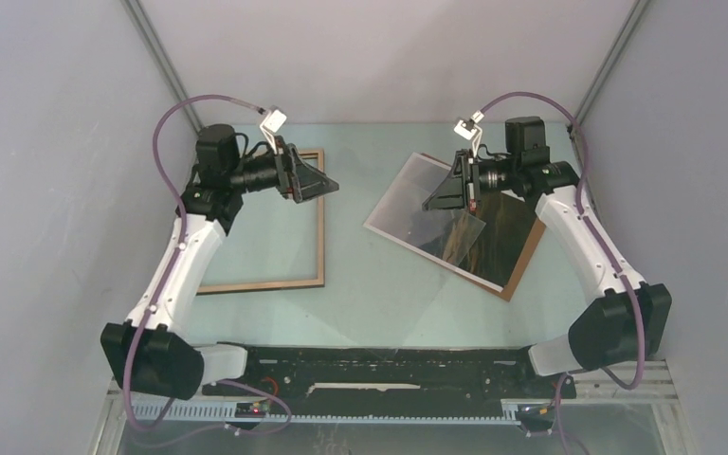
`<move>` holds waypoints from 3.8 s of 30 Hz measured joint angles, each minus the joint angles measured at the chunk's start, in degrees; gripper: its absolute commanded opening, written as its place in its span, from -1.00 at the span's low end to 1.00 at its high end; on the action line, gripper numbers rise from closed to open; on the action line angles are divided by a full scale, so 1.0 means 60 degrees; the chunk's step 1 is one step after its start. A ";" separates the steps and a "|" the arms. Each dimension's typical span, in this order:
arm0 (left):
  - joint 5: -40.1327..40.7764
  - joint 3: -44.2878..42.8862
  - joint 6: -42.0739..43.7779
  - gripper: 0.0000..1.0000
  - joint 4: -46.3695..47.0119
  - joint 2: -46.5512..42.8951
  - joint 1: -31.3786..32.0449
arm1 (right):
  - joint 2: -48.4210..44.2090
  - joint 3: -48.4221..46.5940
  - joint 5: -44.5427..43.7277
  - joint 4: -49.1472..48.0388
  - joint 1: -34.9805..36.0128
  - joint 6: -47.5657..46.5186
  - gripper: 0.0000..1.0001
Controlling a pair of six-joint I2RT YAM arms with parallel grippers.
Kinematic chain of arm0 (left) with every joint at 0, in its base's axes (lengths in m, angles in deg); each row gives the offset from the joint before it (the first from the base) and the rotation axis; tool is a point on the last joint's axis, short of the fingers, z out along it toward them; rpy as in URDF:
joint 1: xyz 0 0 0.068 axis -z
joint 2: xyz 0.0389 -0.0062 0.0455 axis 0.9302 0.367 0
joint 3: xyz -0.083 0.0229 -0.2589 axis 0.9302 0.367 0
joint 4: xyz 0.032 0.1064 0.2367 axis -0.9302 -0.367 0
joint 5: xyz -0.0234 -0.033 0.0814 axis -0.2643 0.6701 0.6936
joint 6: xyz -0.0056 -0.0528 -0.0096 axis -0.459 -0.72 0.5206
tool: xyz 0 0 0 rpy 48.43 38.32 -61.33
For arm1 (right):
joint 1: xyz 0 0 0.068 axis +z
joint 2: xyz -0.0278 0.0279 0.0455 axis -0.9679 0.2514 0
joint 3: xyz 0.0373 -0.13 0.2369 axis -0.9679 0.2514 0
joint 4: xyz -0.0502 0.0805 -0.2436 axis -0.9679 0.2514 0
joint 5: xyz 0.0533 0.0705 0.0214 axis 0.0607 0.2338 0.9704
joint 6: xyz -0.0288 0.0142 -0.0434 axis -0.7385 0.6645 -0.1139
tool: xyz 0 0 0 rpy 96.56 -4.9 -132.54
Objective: Put the photo into the frame
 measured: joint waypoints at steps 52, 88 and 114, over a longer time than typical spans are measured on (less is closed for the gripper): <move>-0.0528 0.1155 -0.3319 -1.00 0.3748 0.3268 -0.0947 | 0.5286 -0.2149 -0.1392 -0.1883 -0.1341 0.3880 0.71; 0.0718 0.2386 -0.4408 -1.00 0.5996 -0.0044 -0.2029 | 0.2062 0.7650 -0.4615 -1.3285 0.1249 0.8615 0.58; 0.0637 0.2787 -0.6200 -1.00 0.8327 -0.0044 -0.2466 | 0.5869 0.6597 -0.4776 -1.9077 0.2911 1.2072 0.38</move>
